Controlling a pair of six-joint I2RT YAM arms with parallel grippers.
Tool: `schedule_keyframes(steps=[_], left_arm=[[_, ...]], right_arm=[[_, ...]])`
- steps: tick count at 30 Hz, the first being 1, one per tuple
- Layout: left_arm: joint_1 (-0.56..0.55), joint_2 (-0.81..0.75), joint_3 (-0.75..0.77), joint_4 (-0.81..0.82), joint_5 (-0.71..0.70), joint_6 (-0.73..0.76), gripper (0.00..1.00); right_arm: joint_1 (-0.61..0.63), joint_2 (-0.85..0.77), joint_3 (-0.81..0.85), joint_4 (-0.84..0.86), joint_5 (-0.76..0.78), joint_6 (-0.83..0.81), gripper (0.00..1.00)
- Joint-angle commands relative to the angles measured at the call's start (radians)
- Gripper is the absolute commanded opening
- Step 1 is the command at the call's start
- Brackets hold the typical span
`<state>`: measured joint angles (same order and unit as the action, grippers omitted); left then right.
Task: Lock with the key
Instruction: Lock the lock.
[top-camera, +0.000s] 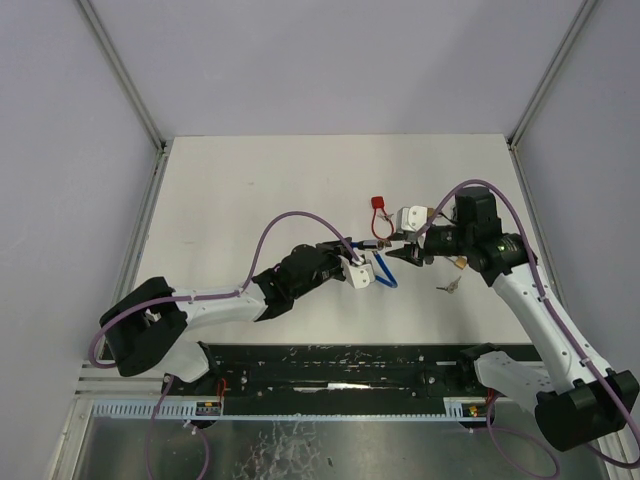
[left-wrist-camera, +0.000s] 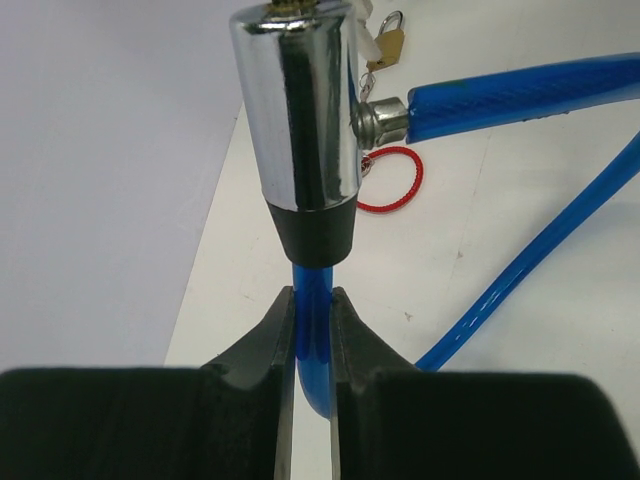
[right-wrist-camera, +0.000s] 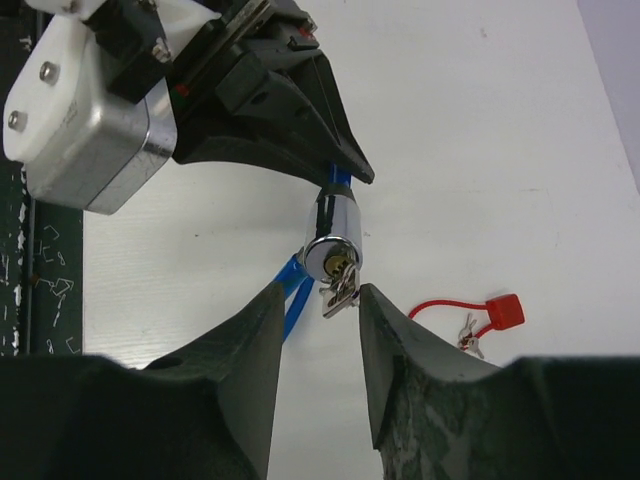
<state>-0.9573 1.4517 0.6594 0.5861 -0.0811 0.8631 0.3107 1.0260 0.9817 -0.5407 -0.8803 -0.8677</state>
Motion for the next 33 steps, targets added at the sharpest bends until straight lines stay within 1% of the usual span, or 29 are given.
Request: schedule_keyframes(steps=[1, 10, 12, 13, 16, 17, 21, 26, 30, 33], left_arm=[[0.007, -0.004, -0.006, -0.045, -0.013, -0.016, 0.00], [0.006, -0.002, -0.004, -0.046, -0.013, -0.015, 0.00], [0.007, -0.003, -0.004, -0.048, -0.013, -0.016, 0.00], [0.007, -0.003, -0.004, -0.047, -0.015, -0.015, 0.00], [0.008, -0.006, -0.007, -0.048, -0.017, -0.015, 0.00], [0.007, -0.007, -0.007, -0.048, -0.018, -0.014, 0.00], [0.012, -0.014, -0.014, -0.046, -0.016, -0.012, 0.00], [0.030, -0.030, -0.025, -0.045, -0.004, -0.016, 0.00], [0.050, -0.049, -0.037, -0.041, 0.021, -0.030, 0.00], [0.062, -0.058, -0.043, -0.040, 0.040, -0.038, 0.00]], right_arm=[[0.002, 0.014, -0.014, 0.100, -0.050, 0.127, 0.39], [0.009, 0.019, -0.028, 0.133, -0.014, 0.154, 0.25], [0.013, 0.020, -0.028, 0.131, -0.012, 0.150, 0.19], [0.013, 0.021, -0.027, 0.126, -0.008, 0.144, 0.14], [0.016, 0.018, -0.006, 0.068, 0.008, 0.070, 0.02], [0.016, 0.014, 0.004, 0.039, 0.015, 0.032, 0.00], [0.016, -0.019, 0.062, -0.045, 0.073, -0.067, 0.00], [0.015, -0.084, 0.133, -0.141, 0.099, -0.204, 0.00], [0.015, -0.139, 0.140, -0.133, 0.141, -0.219, 0.00], [0.016, -0.143, 0.163, -0.185, 0.140, -0.248, 0.00]])
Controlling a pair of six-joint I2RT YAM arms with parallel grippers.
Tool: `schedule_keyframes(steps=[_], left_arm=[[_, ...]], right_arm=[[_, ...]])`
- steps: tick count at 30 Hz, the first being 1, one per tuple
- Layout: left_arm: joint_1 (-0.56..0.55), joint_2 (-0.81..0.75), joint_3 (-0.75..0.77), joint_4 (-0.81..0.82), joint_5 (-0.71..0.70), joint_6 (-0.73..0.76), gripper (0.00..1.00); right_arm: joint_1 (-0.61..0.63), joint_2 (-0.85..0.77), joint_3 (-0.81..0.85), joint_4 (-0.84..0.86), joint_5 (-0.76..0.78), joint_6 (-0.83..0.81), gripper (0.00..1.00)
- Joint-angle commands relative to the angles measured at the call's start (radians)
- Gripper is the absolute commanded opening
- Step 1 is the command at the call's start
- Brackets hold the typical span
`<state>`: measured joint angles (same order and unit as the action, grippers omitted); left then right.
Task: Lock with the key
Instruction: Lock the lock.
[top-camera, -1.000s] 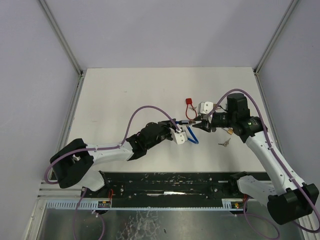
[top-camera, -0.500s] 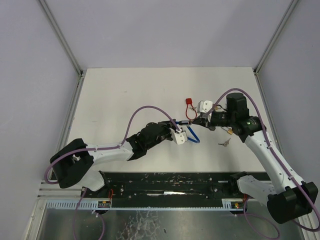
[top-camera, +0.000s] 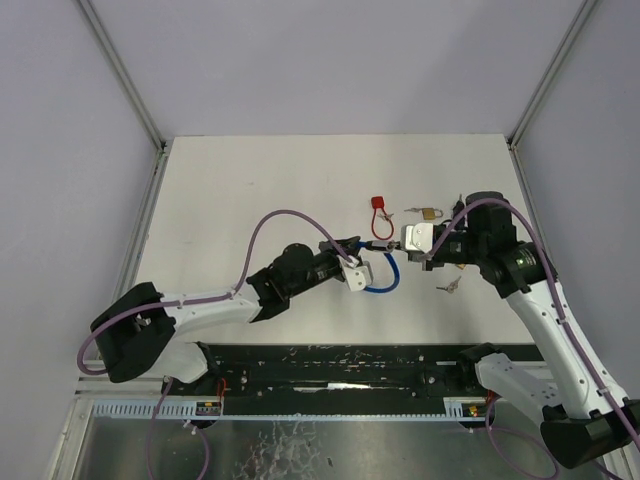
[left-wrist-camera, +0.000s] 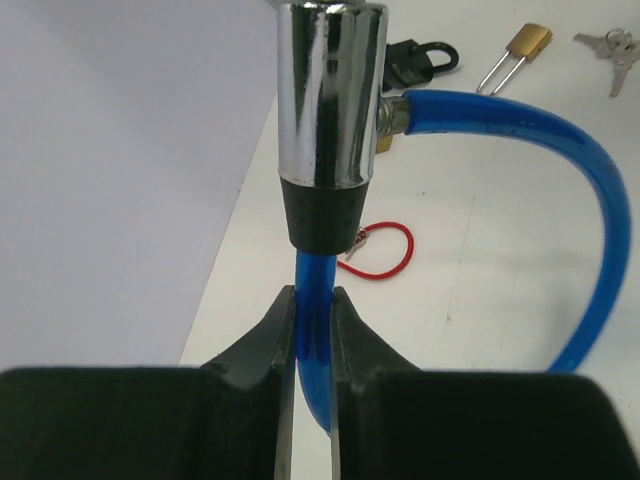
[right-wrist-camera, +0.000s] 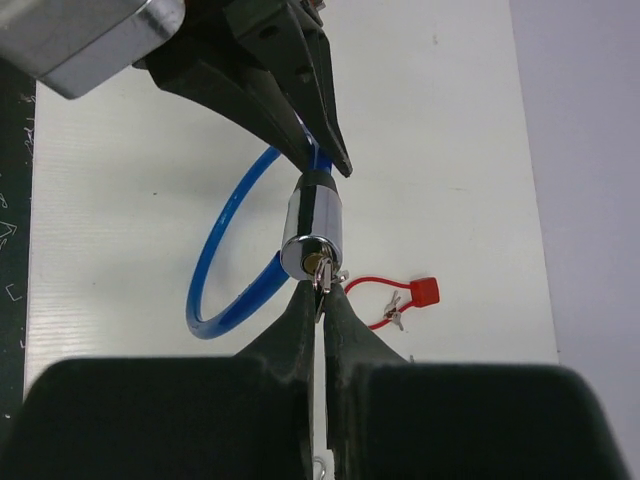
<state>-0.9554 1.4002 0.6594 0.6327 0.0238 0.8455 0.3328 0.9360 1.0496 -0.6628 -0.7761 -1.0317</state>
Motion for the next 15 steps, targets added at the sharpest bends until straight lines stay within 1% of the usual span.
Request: schedule_keyframes(steps=[1, 4, 6, 8, 11, 15], left_arm=[[0.061, -0.009, -0.043, -0.090, -0.061, -0.022, 0.00], [0.068, -0.018, -0.045, -0.101, -0.027, -0.033, 0.00], [0.083, -0.036, -0.046, -0.123, 0.030, -0.047, 0.00], [0.100, -0.056, -0.044, -0.159, 0.113, -0.067, 0.00], [0.110, -0.081, -0.027, -0.226, 0.268, -0.091, 0.00], [0.111, -0.057, 0.055, -0.384, 0.441, -0.113, 0.00]], right_arm=[[-0.006, -0.048, 0.106, -0.076, 0.032, -0.086, 0.00], [-0.006, -0.043, 0.128, -0.095, 0.031, -0.079, 0.00], [-0.007, -0.045, 0.140, -0.094, 0.047, -0.069, 0.00], [-0.006, -0.035, 0.159, -0.089, 0.070, -0.029, 0.00], [-0.006, 0.037, 0.219, -0.152, 0.073, -0.002, 0.00], [-0.007, 0.133, 0.276, -0.221, 0.055, -0.016, 0.00]])
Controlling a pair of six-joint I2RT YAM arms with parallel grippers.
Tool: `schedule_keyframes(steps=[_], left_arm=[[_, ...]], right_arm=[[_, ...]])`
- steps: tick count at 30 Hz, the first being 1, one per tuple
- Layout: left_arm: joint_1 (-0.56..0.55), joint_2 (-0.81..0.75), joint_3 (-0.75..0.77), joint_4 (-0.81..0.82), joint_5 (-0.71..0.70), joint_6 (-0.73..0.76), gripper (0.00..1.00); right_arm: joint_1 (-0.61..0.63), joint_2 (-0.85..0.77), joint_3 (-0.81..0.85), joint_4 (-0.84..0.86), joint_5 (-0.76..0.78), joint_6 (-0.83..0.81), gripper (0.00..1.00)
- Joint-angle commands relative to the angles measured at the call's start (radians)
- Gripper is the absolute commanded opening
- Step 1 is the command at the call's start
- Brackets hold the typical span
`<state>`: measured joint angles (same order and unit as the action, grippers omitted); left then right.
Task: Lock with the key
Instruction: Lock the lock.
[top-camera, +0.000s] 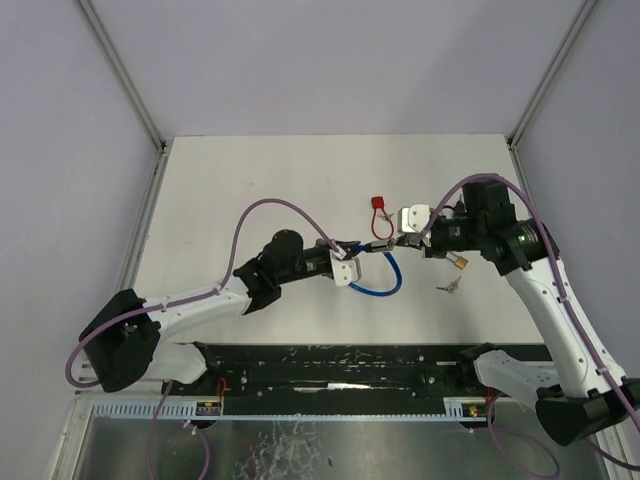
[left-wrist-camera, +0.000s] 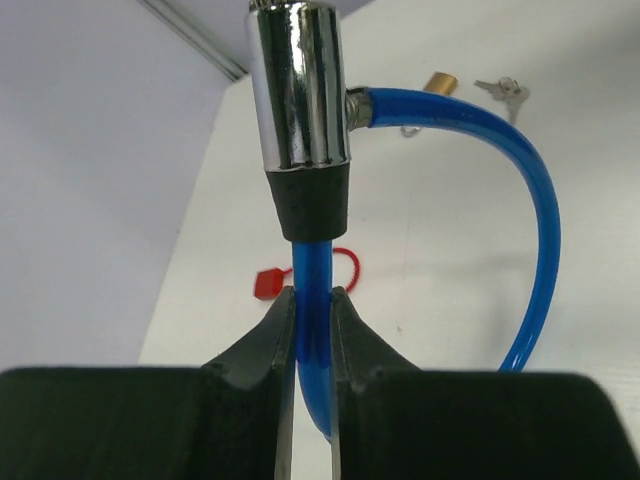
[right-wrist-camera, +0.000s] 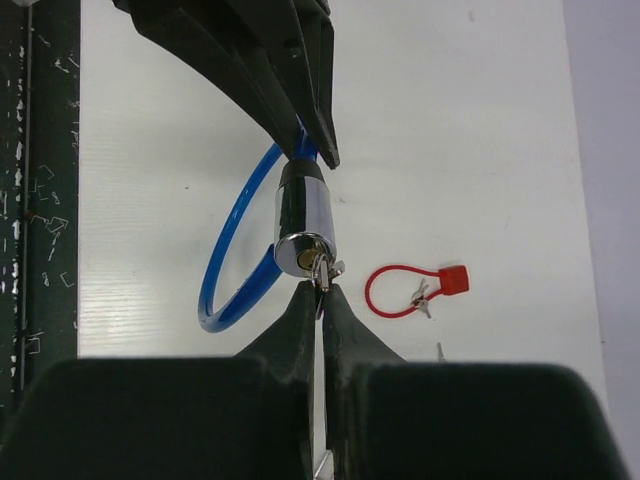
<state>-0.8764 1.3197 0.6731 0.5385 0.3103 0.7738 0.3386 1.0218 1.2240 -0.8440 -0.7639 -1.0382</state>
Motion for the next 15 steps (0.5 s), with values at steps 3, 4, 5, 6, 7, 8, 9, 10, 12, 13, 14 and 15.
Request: schedule_keyframes(steps=[3, 4, 5, 6, 7, 8, 9, 10, 12, 13, 14, 15], left_arm=[[0.034, 0.063, 0.102, -0.408, 0.254, -0.041, 0.00], [0.036, 0.077, 0.124, -0.442, 0.269, -0.040, 0.00], [0.038, 0.090, 0.143, -0.474, 0.274, -0.041, 0.00], [0.042, 0.101, 0.161, -0.498, 0.275, -0.046, 0.00], [0.048, 0.111, 0.173, -0.517, 0.275, -0.051, 0.00], [0.056, 0.121, 0.181, -0.526, 0.274, -0.056, 0.00], [0.064, 0.123, 0.181, -0.516, 0.259, -0.071, 0.00], [0.069, 0.120, 0.175, -0.491, 0.227, -0.086, 0.00], [0.071, 0.110, 0.138, -0.415, 0.098, -0.101, 0.00], [0.070, 0.103, 0.121, -0.373, 0.016, -0.111, 0.00], [0.067, 0.097, 0.102, -0.333, -0.065, -0.113, 0.00], [0.064, 0.089, 0.082, -0.280, -0.152, -0.114, 0.00]], right_arm=[[-0.012, 0.082, 0.118, -0.040, 0.048, -0.010, 0.00], [-0.012, 0.087, 0.128, -0.043, 0.061, -0.024, 0.00], [-0.012, 0.089, 0.134, -0.042, 0.077, -0.034, 0.00], [-0.013, 0.089, 0.139, -0.039, 0.102, -0.051, 0.00], [-0.012, 0.087, 0.142, -0.041, 0.122, -0.074, 0.00], [-0.012, 0.084, 0.146, -0.042, 0.138, -0.088, 0.00], [-0.012, 0.082, 0.149, -0.040, 0.148, -0.088, 0.00], [-0.013, 0.082, 0.159, -0.045, 0.146, -0.081, 0.00], [-0.017, 0.101, 0.188, -0.055, 0.137, -0.013, 0.00], [-0.021, 0.117, 0.207, -0.052, 0.136, 0.025, 0.00], [-0.028, 0.127, 0.225, -0.045, 0.133, 0.090, 0.00], [-0.043, 0.132, 0.230, -0.018, 0.127, 0.150, 0.00]])
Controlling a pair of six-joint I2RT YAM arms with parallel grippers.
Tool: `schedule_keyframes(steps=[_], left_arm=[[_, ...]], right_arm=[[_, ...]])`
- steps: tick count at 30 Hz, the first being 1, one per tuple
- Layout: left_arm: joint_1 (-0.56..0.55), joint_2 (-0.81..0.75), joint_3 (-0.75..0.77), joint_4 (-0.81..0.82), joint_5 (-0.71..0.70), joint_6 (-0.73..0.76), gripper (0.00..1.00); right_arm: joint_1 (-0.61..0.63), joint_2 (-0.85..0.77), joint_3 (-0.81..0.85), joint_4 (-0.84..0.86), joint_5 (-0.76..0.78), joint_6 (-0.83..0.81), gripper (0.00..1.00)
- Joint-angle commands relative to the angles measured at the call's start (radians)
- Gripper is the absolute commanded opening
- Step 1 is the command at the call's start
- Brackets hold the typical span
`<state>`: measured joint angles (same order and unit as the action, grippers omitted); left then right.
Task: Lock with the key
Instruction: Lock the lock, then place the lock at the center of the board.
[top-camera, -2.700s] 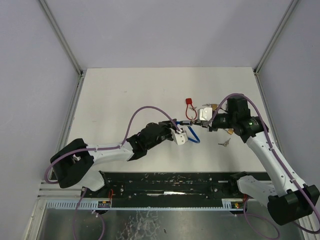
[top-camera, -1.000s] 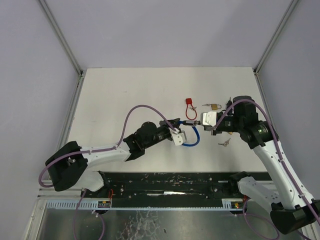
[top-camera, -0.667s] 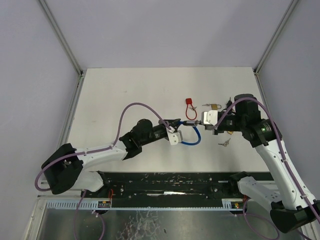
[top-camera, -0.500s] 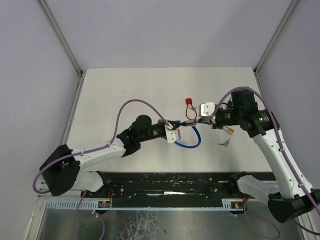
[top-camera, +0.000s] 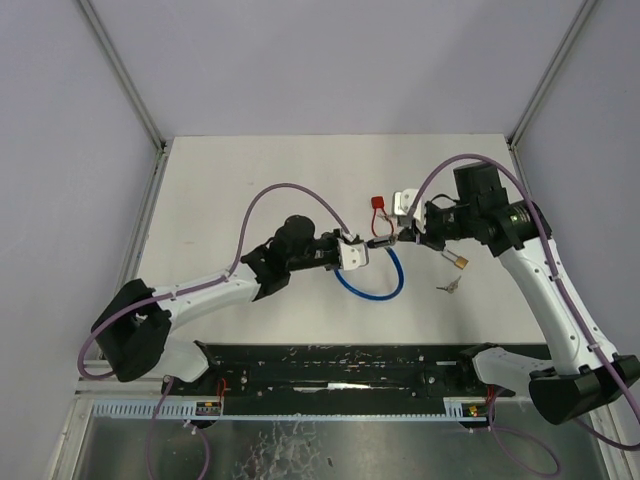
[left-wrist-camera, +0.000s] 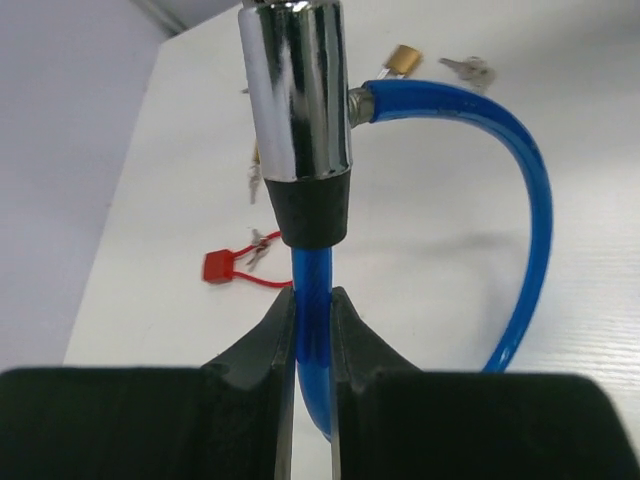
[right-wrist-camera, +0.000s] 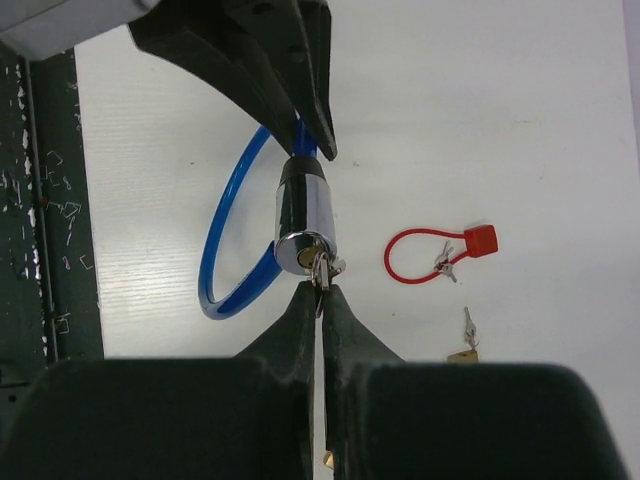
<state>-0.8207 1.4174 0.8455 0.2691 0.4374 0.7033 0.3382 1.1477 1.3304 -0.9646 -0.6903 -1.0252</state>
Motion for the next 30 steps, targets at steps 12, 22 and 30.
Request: schedule_keyframes(steps=[12, 22, 30], left_arm=[[-0.115, -0.048, -0.256, 0.360, -0.777, 0.177, 0.00], [0.105, -0.262, -0.263, 0.225, -0.193, -0.206, 0.00], [0.278, -0.188, -0.213, 0.221, -0.101, -0.621, 0.00]], right_arm=[[-0.088, 0.138, 0.160, 0.151, -0.201, 0.525, 0.00], [-0.094, -0.037, -0.052, 0.360, -0.148, 0.461, 0.00], [-0.190, -0.100, -0.347, 0.667, -0.252, 0.620, 0.01]])
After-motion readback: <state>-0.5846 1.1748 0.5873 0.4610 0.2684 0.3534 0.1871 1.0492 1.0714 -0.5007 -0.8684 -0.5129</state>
